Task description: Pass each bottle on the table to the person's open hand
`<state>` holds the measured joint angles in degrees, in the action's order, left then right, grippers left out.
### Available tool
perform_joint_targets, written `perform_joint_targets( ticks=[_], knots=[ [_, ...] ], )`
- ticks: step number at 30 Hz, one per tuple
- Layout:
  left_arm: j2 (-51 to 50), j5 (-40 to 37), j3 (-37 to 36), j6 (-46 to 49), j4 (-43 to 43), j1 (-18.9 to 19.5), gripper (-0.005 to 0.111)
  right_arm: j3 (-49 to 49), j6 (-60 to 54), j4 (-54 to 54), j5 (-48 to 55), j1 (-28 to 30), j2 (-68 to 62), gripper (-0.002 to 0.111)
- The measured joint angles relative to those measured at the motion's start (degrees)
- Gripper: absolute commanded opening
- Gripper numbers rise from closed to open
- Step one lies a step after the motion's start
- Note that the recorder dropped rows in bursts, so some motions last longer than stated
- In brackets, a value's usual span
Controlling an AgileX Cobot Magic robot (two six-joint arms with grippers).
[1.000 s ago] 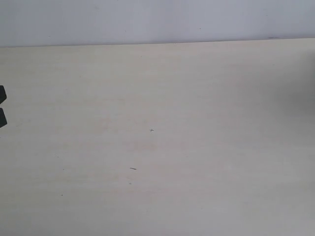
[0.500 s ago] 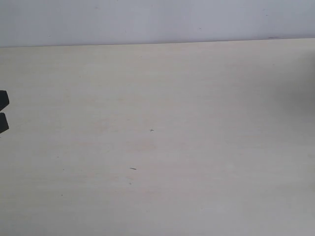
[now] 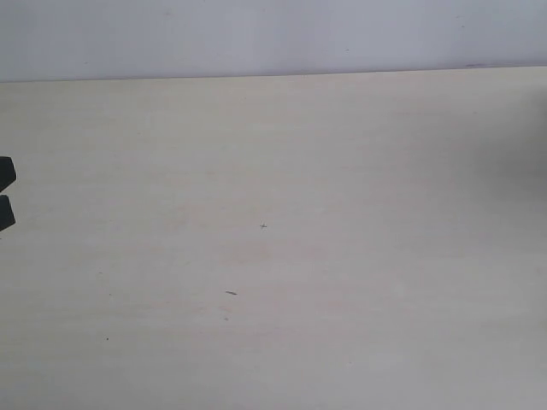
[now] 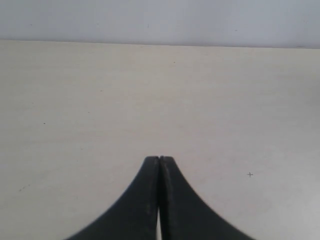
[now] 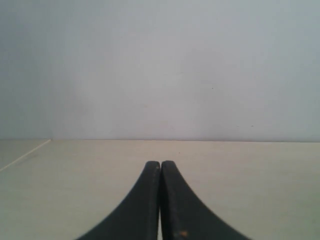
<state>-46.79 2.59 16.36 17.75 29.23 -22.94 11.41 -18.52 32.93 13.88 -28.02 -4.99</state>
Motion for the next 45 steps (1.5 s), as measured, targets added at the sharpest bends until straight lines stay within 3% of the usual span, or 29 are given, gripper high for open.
perform_joint_targets(
  ticks=[24,29,34,38,42,45],
  knots=[
    [0.0,0.6,0.0,0.0,-0.3,0.0,0.0,0.0,0.1,0.0,0.0,0.0,0.0,0.0],
    [0.0,6.3,0.1,0.0,-3.1,0.0,0.0,0.0,0.1,0.0,0.0,0.0,0.0,0.0],
    [0.0,5.2,6.8,0.0,-8.9,0.0,0.0,0.0,0.1,0.0,0.0,0.0,0.0,0.0],
    [7.1,4.9,3.4,0.0,-12.4,0.0,0.0,0.0,0.1,0.0,0.0,0.0,0.0,0.0],
    [24.6,6.2,-4.0,0.0,-12.4,0.0,0.0,0.0,0.1,0.0,0.0,0.0,0.0,0.0],
    [29.8,5.5,-5.8,0.0,-12.4,0.0,0.0,0.0,0.1,0.0,0.0,0.0,0.0,0.0]
  ],
)
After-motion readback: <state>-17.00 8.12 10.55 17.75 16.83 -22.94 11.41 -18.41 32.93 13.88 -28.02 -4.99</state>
